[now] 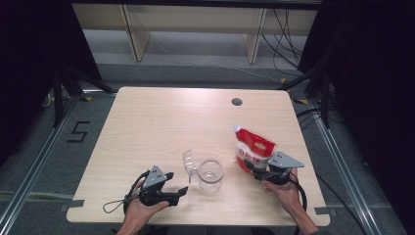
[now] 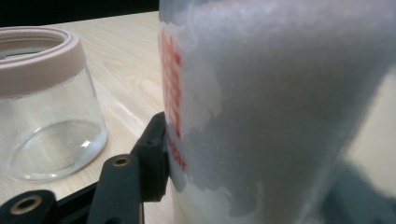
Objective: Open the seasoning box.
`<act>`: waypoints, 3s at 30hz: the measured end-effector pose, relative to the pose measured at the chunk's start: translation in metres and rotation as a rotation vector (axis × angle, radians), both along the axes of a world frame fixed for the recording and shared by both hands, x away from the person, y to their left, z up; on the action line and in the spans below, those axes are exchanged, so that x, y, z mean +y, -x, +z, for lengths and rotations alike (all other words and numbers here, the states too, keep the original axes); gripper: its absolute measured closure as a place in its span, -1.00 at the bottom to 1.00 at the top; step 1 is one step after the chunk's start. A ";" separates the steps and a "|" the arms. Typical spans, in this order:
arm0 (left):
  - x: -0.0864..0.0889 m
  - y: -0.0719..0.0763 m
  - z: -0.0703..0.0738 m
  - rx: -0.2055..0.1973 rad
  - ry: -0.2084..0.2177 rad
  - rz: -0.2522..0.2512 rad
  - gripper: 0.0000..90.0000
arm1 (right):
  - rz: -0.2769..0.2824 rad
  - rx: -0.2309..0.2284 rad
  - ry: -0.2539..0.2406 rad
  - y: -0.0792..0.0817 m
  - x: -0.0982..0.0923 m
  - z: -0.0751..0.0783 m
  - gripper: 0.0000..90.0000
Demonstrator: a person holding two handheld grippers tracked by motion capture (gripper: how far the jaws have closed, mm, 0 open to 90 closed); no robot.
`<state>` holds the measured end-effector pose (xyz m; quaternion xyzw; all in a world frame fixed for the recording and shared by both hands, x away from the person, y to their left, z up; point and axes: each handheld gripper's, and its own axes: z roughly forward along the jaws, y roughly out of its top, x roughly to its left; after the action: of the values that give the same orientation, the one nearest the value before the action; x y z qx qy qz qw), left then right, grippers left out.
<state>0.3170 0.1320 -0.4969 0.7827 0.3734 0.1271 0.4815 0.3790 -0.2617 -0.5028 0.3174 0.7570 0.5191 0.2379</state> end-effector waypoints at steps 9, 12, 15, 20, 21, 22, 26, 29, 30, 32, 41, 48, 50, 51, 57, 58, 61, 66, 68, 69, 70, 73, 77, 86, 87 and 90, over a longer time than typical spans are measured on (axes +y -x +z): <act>0.001 0.000 0.000 -0.013 -0.003 0.001 -0.45 | -0.012 -0.071 0.083 0.010 -0.010 0.014 0.06; 0.002 0.000 0.000 -0.012 -0.011 0.000 -0.45 | -0.014 -0.063 0.060 0.016 -0.009 0.018 0.06; 0.002 0.001 0.000 -0.002 -0.006 0.010 -0.45 | -0.014 -0.083 0.089 0.021 -0.010 0.023 0.07; 0.001 0.002 -0.001 0.004 0.001 0.008 -0.45 | -0.010 -0.079 0.108 0.032 -0.012 0.027 0.07; 0.000 0.002 -0.001 0.003 0.000 0.015 -0.45 | -0.019 -0.094 0.124 0.032 -0.014 0.028 0.07; 0.000 0.002 0.000 0.002 -0.002 0.007 -0.45 | -0.013 -0.074 0.114 0.035 -0.014 0.029 0.07; 0.000 0.003 -0.001 0.006 -0.009 0.007 -0.45 | -0.011 -0.087 0.143 0.041 -0.016 0.031 0.07; 0.003 0.004 -0.002 0.004 -0.015 0.006 -0.46 | -0.002 -0.094 0.180 0.046 -0.016 0.033 0.07; 0.003 0.004 -0.003 0.002 -0.012 0.006 -0.46 | 0.005 -0.094 0.186 0.047 -0.016 0.032 0.07; 0.003 0.007 -0.003 0.019 -0.016 0.020 -0.46 | 0.013 -0.091 0.214 0.050 -0.014 0.031 0.07; 0.004 0.007 -0.002 0.003 -0.024 0.003 -0.46 | 0.053 -0.161 0.353 0.055 -0.004 0.033 0.07; 0.005 0.007 -0.002 0.002 -0.018 0.002 -0.46 | 0.057 -0.179 0.407 0.057 -0.003 0.032 0.08; 0.005 0.007 -0.001 0.002 -0.015 0.004 -0.46 | 0.053 -0.172 0.410 0.059 -0.003 0.033 0.08; 0.005 0.007 -0.001 0.008 -0.012 0.012 -0.46 | 0.060 -0.179 0.411 0.060 -0.003 0.033 0.08; 0.005 0.007 0.000 0.006 -0.013 0.013 -0.46 | 0.061 -0.192 0.437 0.065 -0.002 0.035 0.08; 0.005 0.007 0.000 0.002 -0.015 0.009 -0.46 | 0.059 -0.181 0.445 0.067 -0.002 0.035 0.08; 0.005 0.007 -0.001 0.010 -0.009 0.013 -0.46 | 0.067 -0.212 0.479 0.068 -0.002 0.034 0.08; 0.006 0.007 0.000 0.006 -0.014 0.019 -0.46 | 0.065 -0.225 0.506 0.068 0.000 0.033 0.08; 0.006 0.007 0.000 0.007 -0.011 0.022 -0.46 | 0.064 -0.223 0.507 0.069 0.001 0.033 0.08; 0.006 0.007 0.000 0.008 -0.010 0.024 -0.46 | 0.058 -0.215 0.502 0.070 0.001 0.033 0.08; 0.006 0.006 0.000 0.008 -0.008 0.021 -0.46 | 0.058 -0.217 0.505 0.070 0.001 0.033 0.08; 0.005 0.005 0.000 0.007 -0.001 0.019 -0.46 | 0.065 -0.230 0.513 0.069 -0.001 0.033 0.08; 0.004 0.005 0.001 0.007 -0.017 0.014 -0.46 | 0.058 -0.228 0.521 0.069 -0.002 0.032 0.08; 0.004 0.005 0.001 0.004 -0.013 0.013 -0.46 | 0.044 -0.260 0.563 0.072 -0.002 0.035 0.08; 0.004 0.005 0.001 -0.003 -0.021 0.005 -0.46 | 0.046 -0.260 0.567 0.072 -0.002 0.035 0.08; 0.003 0.006 0.001 0.008 -0.016 0.018 -0.46 | 0.051 -0.258 0.564 0.072 -0.003 0.035 0.08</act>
<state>0.3115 0.1354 -0.4958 0.7837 0.3814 0.1312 0.4724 0.3070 -0.2643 -0.4675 0.1511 0.8425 0.3303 0.3978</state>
